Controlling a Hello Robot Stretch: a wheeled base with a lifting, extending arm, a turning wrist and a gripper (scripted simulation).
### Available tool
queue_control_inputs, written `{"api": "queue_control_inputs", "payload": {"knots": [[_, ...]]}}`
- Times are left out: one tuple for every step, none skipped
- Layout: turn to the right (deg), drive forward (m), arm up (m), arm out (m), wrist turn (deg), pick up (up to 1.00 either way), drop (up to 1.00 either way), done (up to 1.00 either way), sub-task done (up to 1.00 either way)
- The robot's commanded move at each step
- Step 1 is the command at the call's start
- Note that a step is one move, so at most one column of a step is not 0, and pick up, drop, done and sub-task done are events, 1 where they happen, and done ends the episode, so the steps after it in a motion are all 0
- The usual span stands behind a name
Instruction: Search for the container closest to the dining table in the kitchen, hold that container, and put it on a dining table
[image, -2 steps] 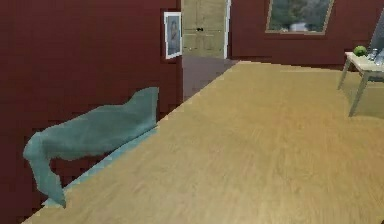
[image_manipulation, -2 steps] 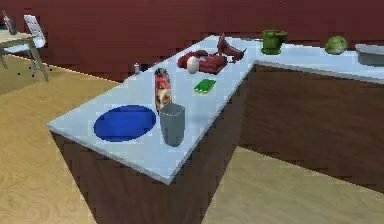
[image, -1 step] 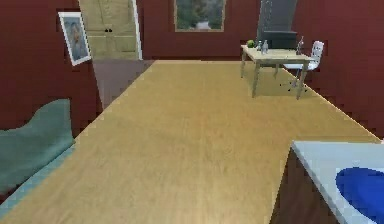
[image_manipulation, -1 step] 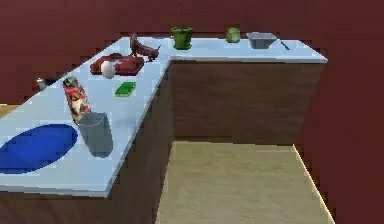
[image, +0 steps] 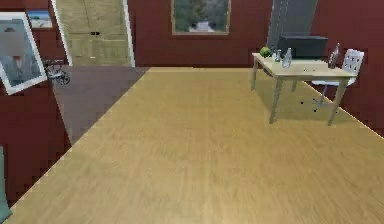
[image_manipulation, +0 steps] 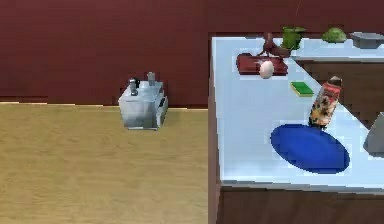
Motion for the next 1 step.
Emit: {"api": "queue_control_inputs", "payload": {"knots": [[45.0, 0.00, 0.00, 0.00, 0.0, 0.00, 0.00, 0.00, 0.00]]}}
